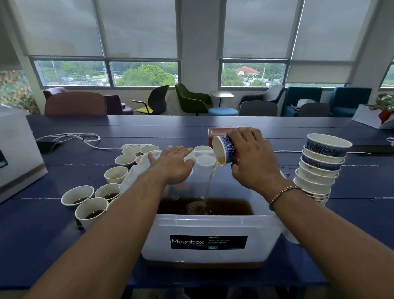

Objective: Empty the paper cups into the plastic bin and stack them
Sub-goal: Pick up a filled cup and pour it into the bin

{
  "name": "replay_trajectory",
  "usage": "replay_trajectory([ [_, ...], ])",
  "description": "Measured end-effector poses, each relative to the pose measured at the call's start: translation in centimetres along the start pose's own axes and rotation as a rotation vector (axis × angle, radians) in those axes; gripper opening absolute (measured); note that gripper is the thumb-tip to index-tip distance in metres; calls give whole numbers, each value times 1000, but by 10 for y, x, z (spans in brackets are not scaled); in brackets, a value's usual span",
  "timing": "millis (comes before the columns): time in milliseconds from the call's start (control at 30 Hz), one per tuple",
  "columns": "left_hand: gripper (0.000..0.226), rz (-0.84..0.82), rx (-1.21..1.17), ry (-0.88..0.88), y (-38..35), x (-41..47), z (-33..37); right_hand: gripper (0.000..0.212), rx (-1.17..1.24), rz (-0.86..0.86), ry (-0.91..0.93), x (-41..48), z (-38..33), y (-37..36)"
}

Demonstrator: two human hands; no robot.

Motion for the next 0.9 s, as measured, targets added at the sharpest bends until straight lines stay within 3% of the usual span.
replay_trajectory([
  [367, 51, -3, -18, 2, 0, 1, 0, 77, -57, 103, 61, 1, -8, 10],
  [533, 48, 16, -53, 15, 2, -4, 1, 69, 27, -212, -79, -2, 2, -19],
  [600, 44, 115, -186, 8, 16, -8, 6, 63, 61, -240, -97, 0, 4, -19],
  [700, 38, 268, -518, -124, 51, -20, 33, 73, 198, -161, -97, 8, 9, -1],
  [800, 35, 208, -872, -256, 73, -30, 74, 73, 350, -81, -116, 13, 14, 28],
  [900, 37, 209, -1066, -316, 86, -31, 110, 77, 437, -10, -167, 11, 29, 63],
])
Point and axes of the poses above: each hand's wrist, its own x-axis towards the middle knuckle, its own y-axis out of the back of the hand, z = x × y, the point moved 8 cm from there along x, towards the middle knuckle, and after that the axes turned 10 degrees about -z, right-handed, at the moved point
